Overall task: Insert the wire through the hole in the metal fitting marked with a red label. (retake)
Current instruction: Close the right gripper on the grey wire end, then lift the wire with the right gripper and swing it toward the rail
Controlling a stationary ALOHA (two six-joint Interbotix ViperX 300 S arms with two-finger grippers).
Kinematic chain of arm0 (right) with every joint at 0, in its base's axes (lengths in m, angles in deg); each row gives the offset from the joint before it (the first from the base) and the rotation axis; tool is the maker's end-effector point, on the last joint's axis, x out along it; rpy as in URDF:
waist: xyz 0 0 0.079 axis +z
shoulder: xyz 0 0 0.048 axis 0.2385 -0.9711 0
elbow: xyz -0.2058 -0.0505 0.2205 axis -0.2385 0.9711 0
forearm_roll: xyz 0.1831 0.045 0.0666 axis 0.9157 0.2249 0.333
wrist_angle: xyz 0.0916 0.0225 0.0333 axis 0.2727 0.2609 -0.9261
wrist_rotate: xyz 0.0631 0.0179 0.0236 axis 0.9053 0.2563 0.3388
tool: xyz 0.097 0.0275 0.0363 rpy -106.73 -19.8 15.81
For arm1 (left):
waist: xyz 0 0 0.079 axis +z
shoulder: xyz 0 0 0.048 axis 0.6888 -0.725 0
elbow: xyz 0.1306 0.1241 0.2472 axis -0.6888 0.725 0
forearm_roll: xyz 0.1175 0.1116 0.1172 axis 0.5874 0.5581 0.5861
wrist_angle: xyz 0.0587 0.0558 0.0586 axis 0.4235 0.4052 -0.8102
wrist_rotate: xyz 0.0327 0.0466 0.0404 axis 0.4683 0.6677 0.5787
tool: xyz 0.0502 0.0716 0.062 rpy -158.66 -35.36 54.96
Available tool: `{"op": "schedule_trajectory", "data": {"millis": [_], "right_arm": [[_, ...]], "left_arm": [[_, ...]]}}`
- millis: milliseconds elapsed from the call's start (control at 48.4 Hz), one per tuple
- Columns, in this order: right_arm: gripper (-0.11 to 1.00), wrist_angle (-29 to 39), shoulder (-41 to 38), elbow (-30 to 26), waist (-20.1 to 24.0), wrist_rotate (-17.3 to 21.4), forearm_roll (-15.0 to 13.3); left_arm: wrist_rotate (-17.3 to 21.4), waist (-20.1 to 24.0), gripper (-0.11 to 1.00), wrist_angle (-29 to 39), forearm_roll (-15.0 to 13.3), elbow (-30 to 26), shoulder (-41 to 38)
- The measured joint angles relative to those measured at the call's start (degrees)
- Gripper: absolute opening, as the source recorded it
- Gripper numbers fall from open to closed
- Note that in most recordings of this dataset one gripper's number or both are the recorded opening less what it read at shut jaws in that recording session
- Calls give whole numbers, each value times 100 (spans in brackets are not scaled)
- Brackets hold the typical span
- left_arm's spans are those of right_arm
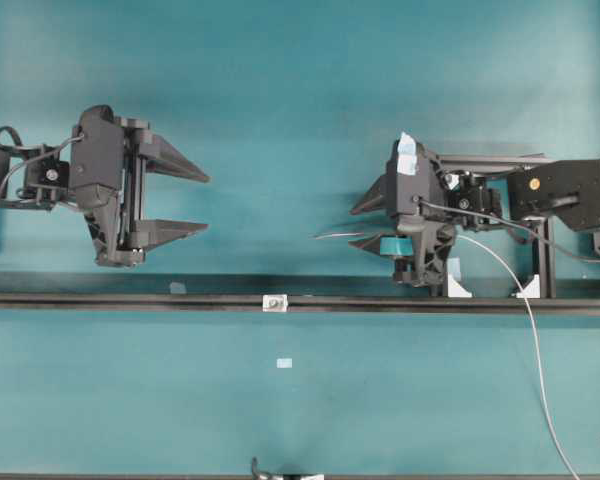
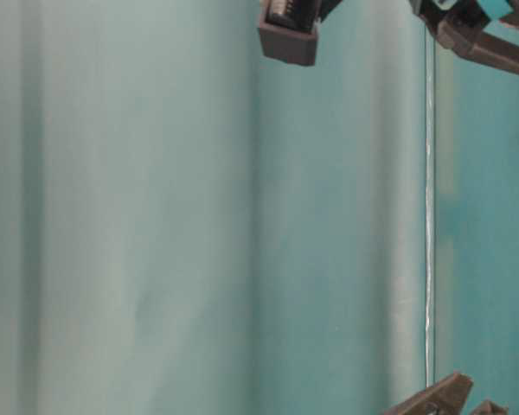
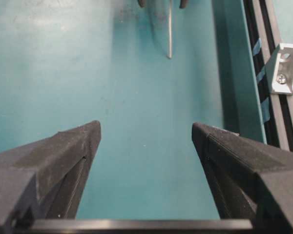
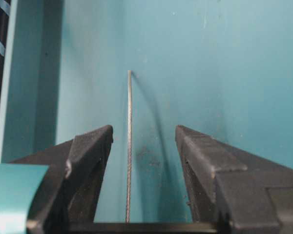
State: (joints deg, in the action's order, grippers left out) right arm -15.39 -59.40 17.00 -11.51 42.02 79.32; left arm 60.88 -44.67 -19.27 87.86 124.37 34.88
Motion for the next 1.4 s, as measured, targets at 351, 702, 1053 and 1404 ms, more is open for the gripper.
{"op": "schedule_trajectory", "data": {"millis": [351,702,1053,1404], "right_arm": [[61,-193,-44,-26,0,0,9],[54,-202,-44,-26,0,0,0],[2,-176,-44,62,9,-9,9],[2,-176,-44,62,0,-18,0]], "left_arm": [[9,0,40,0,9,0,0],[9,9,40,0,0,0,0],[9,9,40,0,0,0,0],[9,9,40,0,0,0,0]]}}
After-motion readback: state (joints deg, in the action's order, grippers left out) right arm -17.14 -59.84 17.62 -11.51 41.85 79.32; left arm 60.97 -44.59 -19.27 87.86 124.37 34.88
